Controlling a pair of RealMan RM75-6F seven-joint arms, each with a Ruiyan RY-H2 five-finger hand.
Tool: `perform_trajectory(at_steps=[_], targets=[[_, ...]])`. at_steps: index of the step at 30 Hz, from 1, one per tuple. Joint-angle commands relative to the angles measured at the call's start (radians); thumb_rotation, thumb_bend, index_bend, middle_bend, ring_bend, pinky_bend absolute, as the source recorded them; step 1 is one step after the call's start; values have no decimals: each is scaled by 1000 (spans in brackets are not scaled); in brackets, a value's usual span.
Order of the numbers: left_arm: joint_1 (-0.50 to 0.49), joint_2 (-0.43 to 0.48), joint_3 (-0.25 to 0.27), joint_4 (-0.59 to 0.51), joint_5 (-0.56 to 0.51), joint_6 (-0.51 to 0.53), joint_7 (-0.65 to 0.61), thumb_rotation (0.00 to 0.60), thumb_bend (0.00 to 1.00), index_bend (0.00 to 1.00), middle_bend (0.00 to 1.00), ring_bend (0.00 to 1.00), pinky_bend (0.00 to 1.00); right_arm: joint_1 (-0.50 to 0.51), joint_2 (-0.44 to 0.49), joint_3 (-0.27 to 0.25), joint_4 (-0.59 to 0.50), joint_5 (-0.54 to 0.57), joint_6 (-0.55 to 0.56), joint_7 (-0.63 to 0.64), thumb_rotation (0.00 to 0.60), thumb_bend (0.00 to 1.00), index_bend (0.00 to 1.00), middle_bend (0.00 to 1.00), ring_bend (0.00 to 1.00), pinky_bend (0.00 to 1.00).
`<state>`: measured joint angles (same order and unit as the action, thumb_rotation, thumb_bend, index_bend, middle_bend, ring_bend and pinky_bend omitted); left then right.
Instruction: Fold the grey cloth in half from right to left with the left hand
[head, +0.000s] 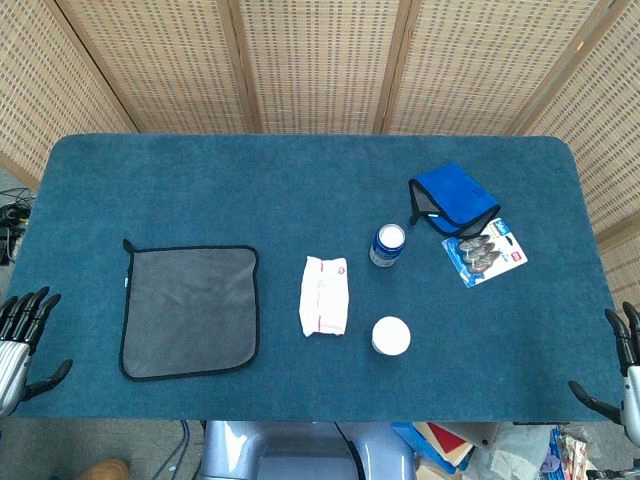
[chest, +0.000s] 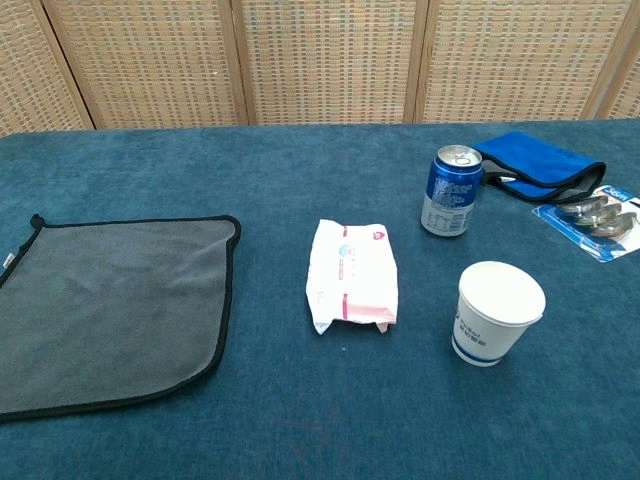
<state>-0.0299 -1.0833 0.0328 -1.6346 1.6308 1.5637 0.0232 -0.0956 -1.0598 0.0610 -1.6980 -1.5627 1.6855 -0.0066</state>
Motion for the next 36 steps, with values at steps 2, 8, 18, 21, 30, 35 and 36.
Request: perform_trajectory(at_steps=[2,8,18,21,30,35,36], targets=[[0,-3,1,3,0,-4,4,600,287,0,0,0,0,0,0,1,0,-1,1,1,600,0,0,0,0,0],[-16,-4,-2,-2,7,-23,11,600,287,0,0,0,0,-5,2,3,0,-2,12,4,600,0,0,0,0,0],[-280,-10,-59,6,153,-291,113,600,290,0,0,0,0,-3,-2,23,2,30,14,-16,600,0,0,0,0,0],[-383,-38,-84,34,181,-400,136,600,294,0,0,0,0,-1,-5,33,-1,45,13,-28,600,0,0,0,0,0],[-635,-186,-151,136,171,-676,239,600,294,97,0,0,0,17,-24,45,17,74,-18,-72,600,0,0,0,0,0],[-729,-262,-161,198,147,-795,276,600,295,153,0,0,0,28,-29,48,35,87,-40,-81,600,0,0,0,0,0],[-740,-272,-161,206,143,-807,283,600,295,160,0,0,0,30,-30,47,38,86,-43,-80,600,0,0,0,0,0]])
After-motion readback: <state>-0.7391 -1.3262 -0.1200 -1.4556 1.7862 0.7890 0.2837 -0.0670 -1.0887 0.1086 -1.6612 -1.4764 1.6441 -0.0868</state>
